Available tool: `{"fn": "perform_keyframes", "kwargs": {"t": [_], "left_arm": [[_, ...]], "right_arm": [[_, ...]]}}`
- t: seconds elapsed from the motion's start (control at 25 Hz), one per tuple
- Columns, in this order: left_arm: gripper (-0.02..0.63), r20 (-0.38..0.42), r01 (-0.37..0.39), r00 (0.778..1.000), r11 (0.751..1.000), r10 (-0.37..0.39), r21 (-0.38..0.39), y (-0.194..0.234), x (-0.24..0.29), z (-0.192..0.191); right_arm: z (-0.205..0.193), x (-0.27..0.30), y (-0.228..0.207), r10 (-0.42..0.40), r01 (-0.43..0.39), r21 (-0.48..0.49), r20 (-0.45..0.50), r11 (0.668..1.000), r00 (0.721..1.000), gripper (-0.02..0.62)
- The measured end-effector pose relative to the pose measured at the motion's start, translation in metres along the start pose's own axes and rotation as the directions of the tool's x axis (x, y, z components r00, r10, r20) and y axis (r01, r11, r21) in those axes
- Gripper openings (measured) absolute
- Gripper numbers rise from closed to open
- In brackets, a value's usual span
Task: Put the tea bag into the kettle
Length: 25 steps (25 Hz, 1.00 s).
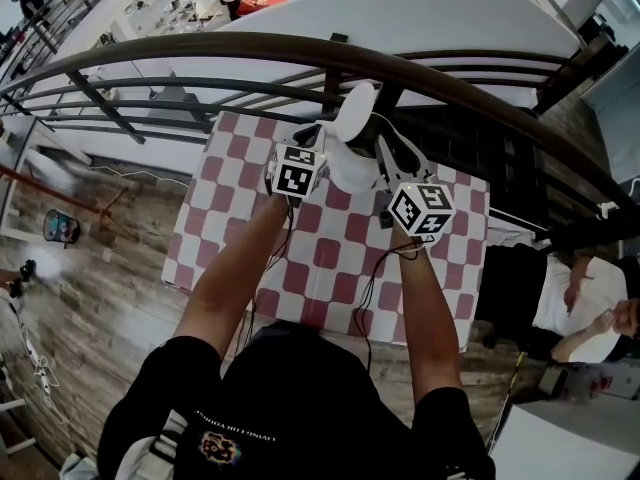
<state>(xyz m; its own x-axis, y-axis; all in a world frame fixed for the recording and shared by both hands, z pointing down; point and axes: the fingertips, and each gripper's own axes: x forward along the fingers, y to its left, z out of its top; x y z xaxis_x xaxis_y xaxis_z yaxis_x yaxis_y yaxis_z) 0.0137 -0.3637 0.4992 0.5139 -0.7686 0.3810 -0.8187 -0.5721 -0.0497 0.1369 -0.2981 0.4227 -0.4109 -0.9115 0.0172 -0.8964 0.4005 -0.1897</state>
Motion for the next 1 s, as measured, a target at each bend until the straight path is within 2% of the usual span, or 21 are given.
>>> {"fn": "perform_keyframes", "kwargs": {"t": [0.32,0.44,0.52,0.8,1.0], "left_arm": [[0.0,-0.071,0.055,0.996,0.998,-0.055,0.005,-0.026,-0.008,-0.038],[0.0,-0.067,0.081,0.995,0.997,-0.08,0.018,-0.041,-0.011,-0.036],[0.0,-0.065,0.103,0.993,0.994,-0.099,0.045,-0.054,-0.011,-0.033],[0.0,-0.084,0.195,0.979,0.975,-0.187,0.102,-0.109,-0.002,-0.029],[-0.001,-0.089,0.26,0.964,0.956,-0.25,0.133,-0.152,0.009,-0.028]], "right_arm": [[-0.031,-0.02,-0.008,-0.051,0.05,-0.014,-0.061,0.999,0.997,0.1],[-0.036,-0.027,-0.011,-0.084,0.08,-0.048,-0.083,0.996,0.993,0.076],[-0.04,-0.034,-0.016,-0.116,0.11,-0.065,-0.095,0.992,0.989,0.015],[-0.048,-0.077,-0.045,-0.218,0.213,-0.063,-0.109,0.975,0.97,0.014],[-0.049,-0.124,-0.076,-0.309,0.305,-0.052,-0.104,0.951,0.946,0.014]]}}
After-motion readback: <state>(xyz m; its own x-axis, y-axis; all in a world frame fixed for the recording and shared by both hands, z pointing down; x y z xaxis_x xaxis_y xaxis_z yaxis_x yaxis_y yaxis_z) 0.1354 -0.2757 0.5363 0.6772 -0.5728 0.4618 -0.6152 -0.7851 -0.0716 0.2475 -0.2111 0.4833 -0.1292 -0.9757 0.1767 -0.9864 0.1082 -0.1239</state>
